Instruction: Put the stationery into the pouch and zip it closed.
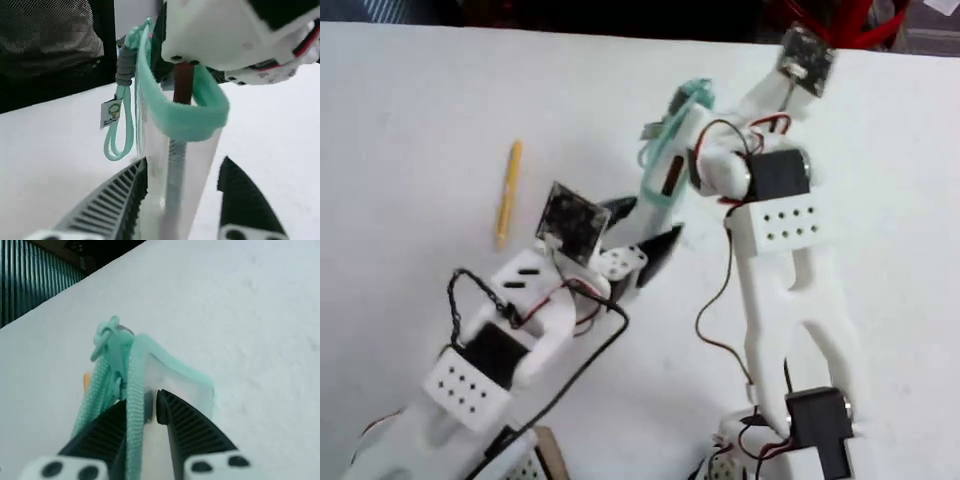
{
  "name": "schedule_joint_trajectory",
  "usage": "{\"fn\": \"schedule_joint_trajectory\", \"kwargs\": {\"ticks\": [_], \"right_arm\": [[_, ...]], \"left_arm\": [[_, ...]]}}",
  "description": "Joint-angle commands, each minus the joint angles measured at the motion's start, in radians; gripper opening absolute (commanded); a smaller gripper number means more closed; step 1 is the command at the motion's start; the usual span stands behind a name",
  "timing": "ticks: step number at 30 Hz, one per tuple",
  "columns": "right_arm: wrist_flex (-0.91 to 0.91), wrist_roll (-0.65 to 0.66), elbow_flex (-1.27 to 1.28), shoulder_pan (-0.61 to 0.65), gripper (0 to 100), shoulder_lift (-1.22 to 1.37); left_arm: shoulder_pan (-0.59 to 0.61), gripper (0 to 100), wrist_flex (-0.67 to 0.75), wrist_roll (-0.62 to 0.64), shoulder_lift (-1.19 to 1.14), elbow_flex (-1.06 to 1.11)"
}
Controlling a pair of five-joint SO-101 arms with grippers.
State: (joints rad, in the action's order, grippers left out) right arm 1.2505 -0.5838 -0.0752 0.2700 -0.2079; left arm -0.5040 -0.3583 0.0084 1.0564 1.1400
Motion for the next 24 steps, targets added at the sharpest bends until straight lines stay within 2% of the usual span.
{"fn": "schedule_joint_trajectory", "kwargs": {"ticks": [1, 3, 8, 11, 16, 19, 22, 24], "right_arm": [[0.054, 0.055, -0.098, 0.007, 1.8, -0.021], [0.096, 0.058, -0.144, 0.007, 1.8, -0.021], [0.213, 0.064, -0.262, 0.007, 1.8, -0.021], [0.249, 0.166, -0.296, 0.005, 1.8, -0.021], [0.266, 0.338, -0.301, 0.001, 3.1, -0.021], [0.308, 0.488, -0.302, 0.005, 14.4, -0.021], [0.343, 0.519, -0.302, 0.019, 27.7, -0.021], [0.363, 0.519, -0.305, 0.028, 32.5, -0.024]], "left_arm": [[0.059, 15, 0.210, -0.023, 0.007, 0.040], [0.081, 15, 0.219, -0.002, 0.004, 0.043], [0.148, 13, 0.290, 0.192, -0.093, 0.038], [0.188, 7, 0.324, 0.184, -0.122, 0.037], [0.197, 2, 0.242, 0.103, -0.054, 0.040], [0.197, 2, 0.184, 0.103, 0.013, 0.041], [0.214, 2, 0.152, 0.101, 0.077, 0.044], [0.225, 2, 0.132, 0.101, 0.096, 0.044]]}}
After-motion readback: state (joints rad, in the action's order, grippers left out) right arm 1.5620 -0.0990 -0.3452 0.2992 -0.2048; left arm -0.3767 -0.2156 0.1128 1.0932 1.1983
